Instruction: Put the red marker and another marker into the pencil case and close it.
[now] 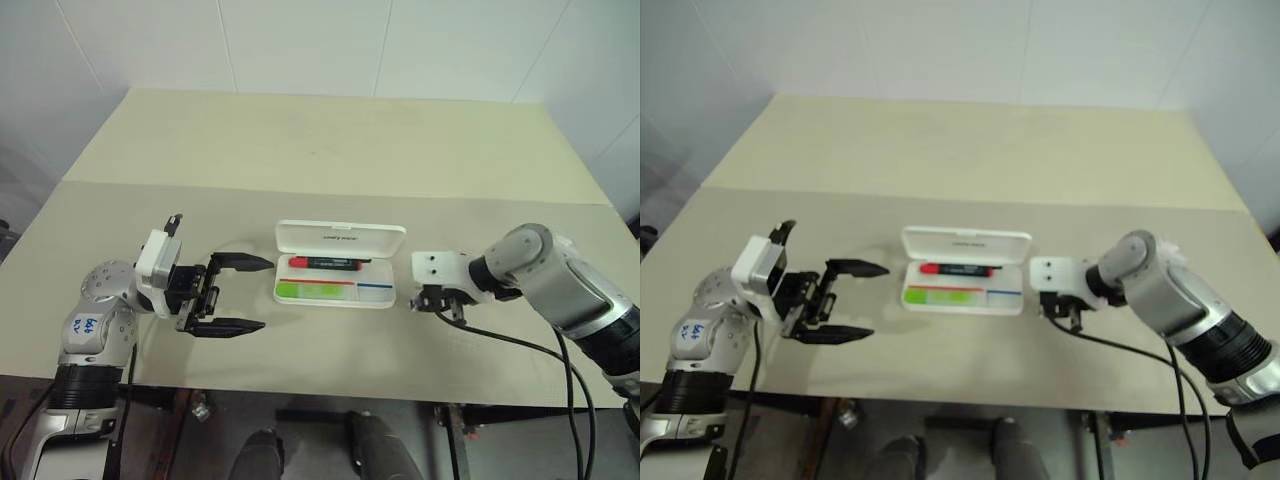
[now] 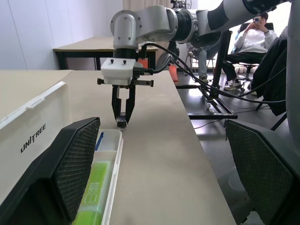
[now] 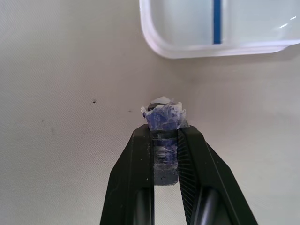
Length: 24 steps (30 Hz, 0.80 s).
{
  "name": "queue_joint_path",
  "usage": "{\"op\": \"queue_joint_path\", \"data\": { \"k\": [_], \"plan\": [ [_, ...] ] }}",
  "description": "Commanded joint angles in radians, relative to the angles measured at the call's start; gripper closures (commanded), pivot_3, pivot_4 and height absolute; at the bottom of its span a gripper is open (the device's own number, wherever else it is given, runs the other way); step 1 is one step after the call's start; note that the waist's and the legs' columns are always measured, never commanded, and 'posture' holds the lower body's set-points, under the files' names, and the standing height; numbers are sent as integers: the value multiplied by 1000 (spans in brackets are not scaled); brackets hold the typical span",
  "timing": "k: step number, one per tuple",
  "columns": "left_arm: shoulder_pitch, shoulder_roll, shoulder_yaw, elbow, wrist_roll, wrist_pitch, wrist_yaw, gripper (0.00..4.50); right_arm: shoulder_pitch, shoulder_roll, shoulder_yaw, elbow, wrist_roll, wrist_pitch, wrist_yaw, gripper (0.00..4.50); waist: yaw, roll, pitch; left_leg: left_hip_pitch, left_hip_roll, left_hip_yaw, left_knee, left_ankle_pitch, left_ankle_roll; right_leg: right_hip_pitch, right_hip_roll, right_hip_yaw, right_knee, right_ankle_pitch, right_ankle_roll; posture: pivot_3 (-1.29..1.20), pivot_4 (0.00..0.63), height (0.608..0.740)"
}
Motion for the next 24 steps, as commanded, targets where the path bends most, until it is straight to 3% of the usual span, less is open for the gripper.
{"op": "queue_joint_path", "data": {
  "k": [1, 15, 24],
  "plan": [
    [-21, -3, 5, 4, -16, -4, -43, 0, -62, -17, -64, -94, -9, 47, 6, 4151, 0, 1, 0, 0, 0, 0, 0, 0, 0, 0, 0, 0, 0, 0, 0, 0, 150, 740],
    [-18, -3, 5, 3, -17, -14, -44, 0, -183, 197, 18, -174, 0, 228, -72, 4151, 2, 1, 0, 0, 1, -1, -2, 0, 0, -1, 0, -1, 0, -1, -1, 0, 150, 740],
    [7, 14, 31, -17, -20, -14, -31, 0, -171, 174, 61, -127, -16, 184, -59, 4151, 1, 1, 1, -1, 0, -1, -2, 0, 0, -1, 0, -1, -1, -1, -1, 0, 150, 740]
  ]
}}
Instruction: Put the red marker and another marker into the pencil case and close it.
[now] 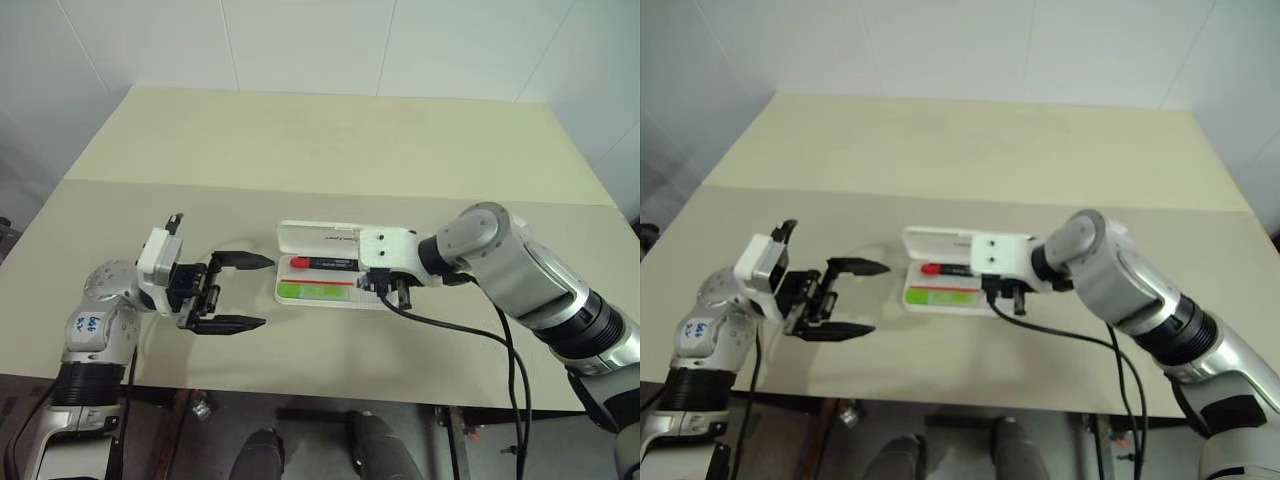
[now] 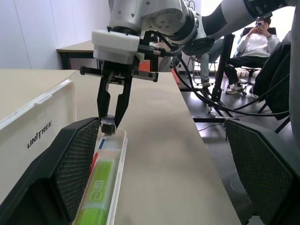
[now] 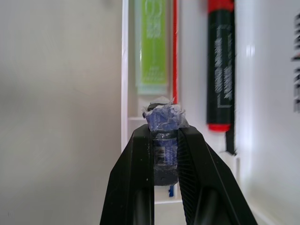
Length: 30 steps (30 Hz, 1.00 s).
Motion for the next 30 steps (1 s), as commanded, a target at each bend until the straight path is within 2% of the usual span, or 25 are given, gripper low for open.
{"op": "queue_joint_path", "data": {
  "k": [1, 3, 5, 7, 15, 18, 26, 30],
  "plan": [
    [16, 19, 31, -44, -20, -8, -29, 0, -8, -29, -8, 3, -12, -31, 8, 4151, 0, 0, 0, 0, 0, 0, 0, 0, 0, 0, 0, 0, 0, 0, 0, 0, 150, 740],
    [21, 20, 35, -47, -19, -9, -26, 0, -5, -30, -4, 16, -12, -40, 11, 4151, -1, 0, 0, 0, 0, 0, 0, 0, 0, 0, 0, 0, 0, 0, 0, 0, 150, 740],
    [26, 19, 36, -53, -20, -6, -21, 0, -1, -28, 4, 28, -17, -50, 9, 3424, -3, 0, 0, 0, 0, 0, 0, 0, 0, 0, 0, 0, 0, 0, 0, 0, 150, 740],
    [28, 17, 37, -57, -21, -5, -18, 0, 4, -28, 10, 33, -21, -54, 7, 2904, -2, 0, 0, 0, 0, 0, 0, 0, 0, 0, 0, 0, 0, 0, 0, 0, 150, 740],
    [26, 13, 37, -49, -18, -8, -14, 0, -2, -36, -9, -12, 0, -13, 14, 30, -2, 0, 0, 0, 0, 0, -1, 0, 0, 0, 0, 0, -1, 0, 0, 0, 150, 740],
    [24, 11, 37, -47, -17, -10, -12, 0, 0, -45, -33, -43, 19, 14, 14, 30, -1, 0, 0, 0, 0, 0, -1, 0, 0, 0, 0, 0, -1, 0, 0, 0, 150, 740],
    [-10, 8, 59, -17, -16, -11, 4, 0, 93, -105, -222, -225, 181, 108, 11, 30, 2, 0, 0, 0, 0, 0, -3, 0, 0, 0, 0, 0, -2, 0, 0, 0, 150, 740],
    [-70, 11, 74, 52, 2, -17, 11, 0, 213, -116, -408, -302, 326, 177, 0, 30, 8, 0, 0, 0, 0, -1, -4, 0, 0, 0, 0, -1, -3, 0, 0, 0, 150, 740]
  ]
}}
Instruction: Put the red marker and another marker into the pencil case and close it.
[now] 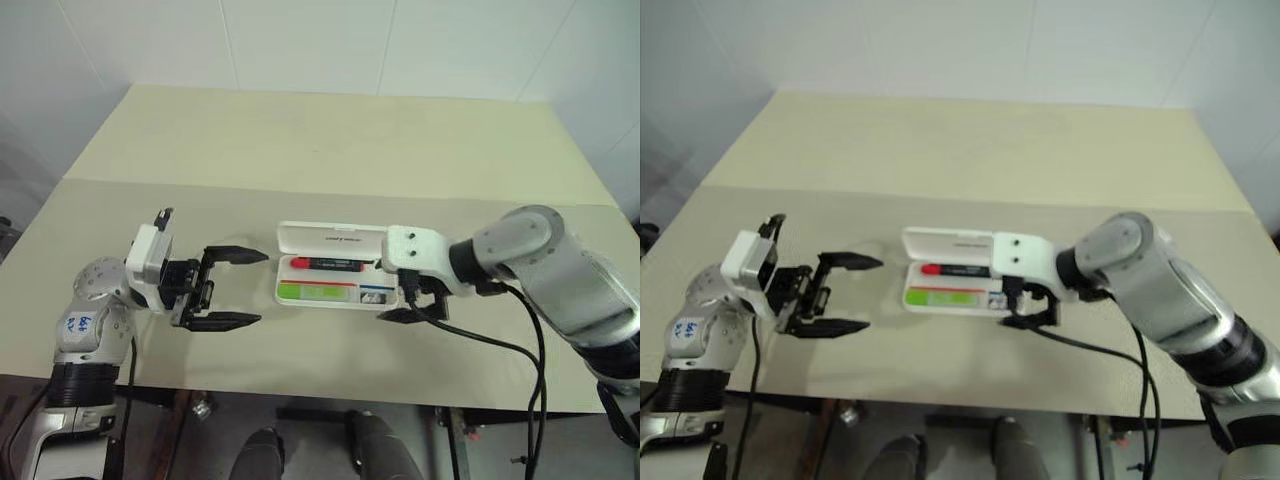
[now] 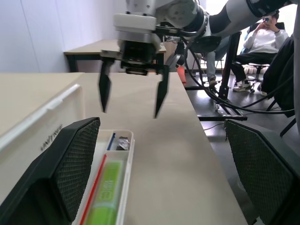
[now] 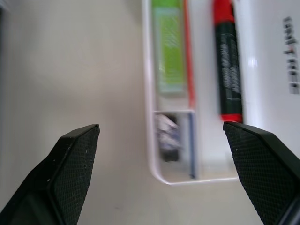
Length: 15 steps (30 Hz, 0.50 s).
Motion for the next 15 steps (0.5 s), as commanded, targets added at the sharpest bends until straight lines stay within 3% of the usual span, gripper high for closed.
{"op": "queue_joint_path", "data": {
  "k": [1, 7, 15],
  "plan": [
    [-53, 11, 25, 57, 15, -20, 11, 0, 64, -17, -160, -72, 106, 44, -21, 30, 2, 0, 0, 0, 0, 0, 0, 0, 0, 0, 0, 0, 0, 0, 0, 0, 150, 740],
    [-203, 5, 12, 238, 96, -86, 32, 0, 255, 73, -487, -66, 230, -143, -102, 30, 17, 0, 0, 0, 0, 0, 1, 0, 0, 0, 1, 0, 0, 0, 0, 0, 150, 740],
    [-375, 1, -5, 452, 167, -122, 14, 0, 415, 53, -657, -64, 296, -274, -156, 30, 20, 0, 0, 0, 0, 0, 0, 0, 0, 0, 1, 0, 0, 0, 1, 0, 150, 740]
  ]
}}
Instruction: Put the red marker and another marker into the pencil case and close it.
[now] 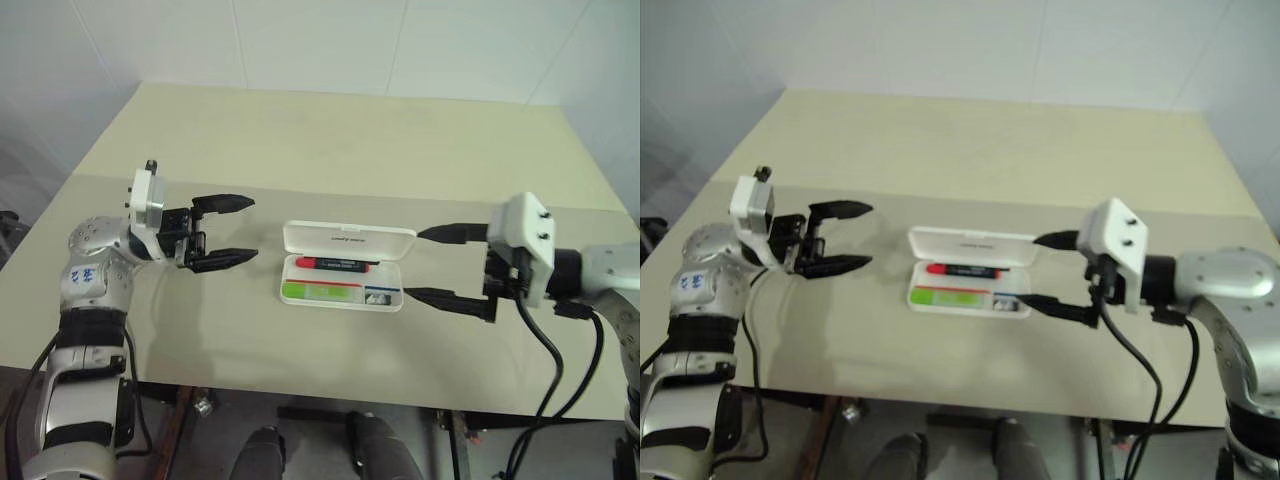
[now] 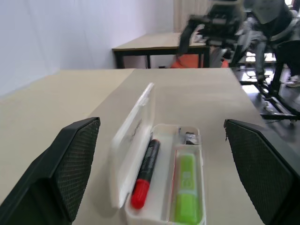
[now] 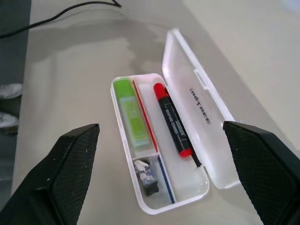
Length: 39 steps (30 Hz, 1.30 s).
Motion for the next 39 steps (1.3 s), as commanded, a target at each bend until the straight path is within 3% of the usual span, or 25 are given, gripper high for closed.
{"op": "queue_joint_path", "data": {
  "k": [1, 4, 14, 20, 28, 34, 39],
  "plan": [
    [-73, 2, 8, 64, 23, -46, -21, 182, 27, -34, -57, -5, 15, -59, -29, 7, 0, 0, 0, 0, 0, 0, 0, 0, 0, 0, 0, 0, 0, 0, 0, 0, 150, 740],
    [-145, -7, 9, 153, 42, -86, -44, 915, 49, -50, -71, 9, 7, -91, -58, 0, -2, 0, 0, 0, 0, 0, 1, 0, 0, 0, 0, 0, 0, 0, 0, 0, 150, 740],
    [-410, -51, -30, 601, 236, -254, 58, 4368, 129, -89, -106, 9, 23, -129, -133, 0, 0, 0, 0, -1, -1, 0, 1, 0, 0, 0, 0, 0, 0, 0, 1, 0, 150, 740],
    [-447, -114, -92, 725, 377, -352, 140, 4441, 155, -105, -120, -5, 45, -131, -156, 0, 1, 0, 0, -1, -1, 0, 0, 0, 1, 0, 0, 0, 0, 0, 1, 0, 150, 740],
    [-451, -188, -82, 777, 430, -382, 156, 4441, 237, -88, -225, 9, 108, -185, -136, 0, 3, 0, 0, -4, -1, 0, 2, 0, 1, -1, 0, 0, 0, 1, 2, 0, 150, 740],
    [-462, -215, -73, 772, 418, -365, -17, 4441, 338, -85, -289, 19, 125, -247, -111, 0, 2, -1, 0, -4, -2, 0, 3, 0, 1, -1, 0, 1, 1, 1, 3, 0, 150, 740],
    [-441, -195, -141, 759, 447, -365, -144, 4441, 362, -89, -288, 21, 137, -264, -111, 0, 0, -1, 0, -3, -2, 0, 5, 0, 1, -1, 0, 1, 3, 1, 3, 0, 150, 740]
  ]
}}
